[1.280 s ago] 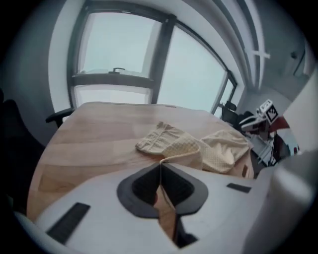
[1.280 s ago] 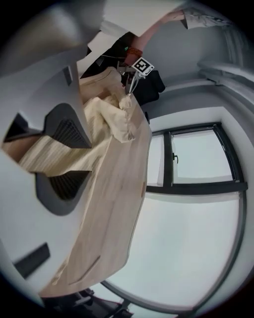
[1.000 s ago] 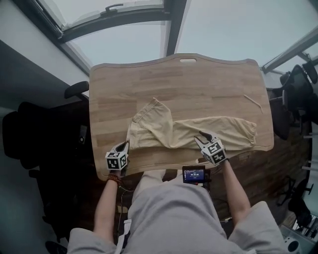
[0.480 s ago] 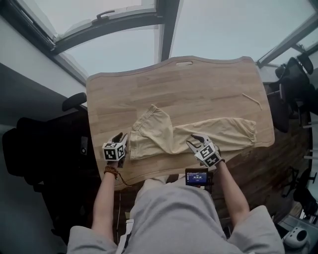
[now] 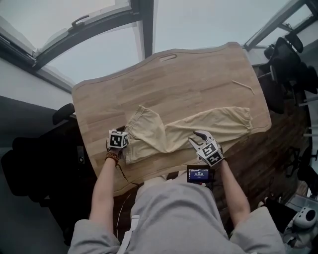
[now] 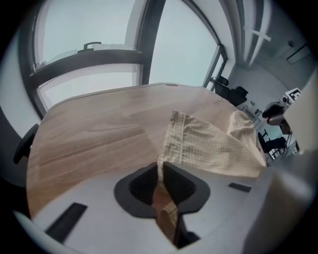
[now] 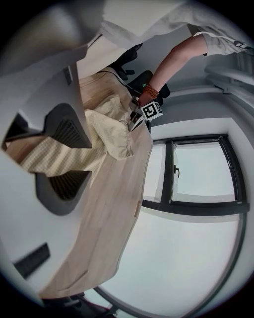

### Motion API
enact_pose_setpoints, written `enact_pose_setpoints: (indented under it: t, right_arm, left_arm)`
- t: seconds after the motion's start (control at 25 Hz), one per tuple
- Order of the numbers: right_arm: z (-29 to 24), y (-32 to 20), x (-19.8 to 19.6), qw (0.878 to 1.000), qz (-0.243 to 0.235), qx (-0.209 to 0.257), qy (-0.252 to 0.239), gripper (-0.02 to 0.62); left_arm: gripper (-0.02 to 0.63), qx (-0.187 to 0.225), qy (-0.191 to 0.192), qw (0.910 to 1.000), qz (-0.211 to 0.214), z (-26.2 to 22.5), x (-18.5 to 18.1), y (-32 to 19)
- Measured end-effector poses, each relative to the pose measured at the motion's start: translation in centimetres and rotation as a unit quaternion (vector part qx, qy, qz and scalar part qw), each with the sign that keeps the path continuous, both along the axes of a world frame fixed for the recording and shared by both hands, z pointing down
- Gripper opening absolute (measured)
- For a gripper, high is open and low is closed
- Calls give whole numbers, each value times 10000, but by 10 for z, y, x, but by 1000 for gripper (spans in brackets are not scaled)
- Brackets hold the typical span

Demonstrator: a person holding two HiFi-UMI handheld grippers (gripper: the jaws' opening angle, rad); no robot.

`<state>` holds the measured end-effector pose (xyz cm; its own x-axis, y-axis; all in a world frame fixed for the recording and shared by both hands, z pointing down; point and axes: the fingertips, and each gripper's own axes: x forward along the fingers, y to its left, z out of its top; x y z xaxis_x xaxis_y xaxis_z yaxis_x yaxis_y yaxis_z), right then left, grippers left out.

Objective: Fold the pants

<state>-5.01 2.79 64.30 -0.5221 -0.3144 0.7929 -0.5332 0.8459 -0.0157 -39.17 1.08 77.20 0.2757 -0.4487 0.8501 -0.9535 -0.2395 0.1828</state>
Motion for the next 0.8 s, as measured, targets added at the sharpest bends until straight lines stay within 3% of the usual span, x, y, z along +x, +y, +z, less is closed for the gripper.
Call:
enact_pose_setpoints:
  t: [0.12, 0.32, 0.52, 0.8]
  right_arm:
    - [5, -3, 15, 9997, 215, -38, 53, 141]
    - [14, -3, 30, 9994, 306, -130, 124, 140]
    - [23, -6, 22, 9997, 210, -127, 63, 140]
    - [33, 5, 9, 9997, -41, -230, 101, 140]
  left_arm:
    - [18, 151, 236, 9996, -38, -16, 6, -3]
    - [15, 725, 927, 9915, -549, -88, 14, 17]
    - [17, 1264, 898, 9817, -1110, -140, -9, 58]
    - [17, 634, 1066, 9786, -1642, -118, -17, 145]
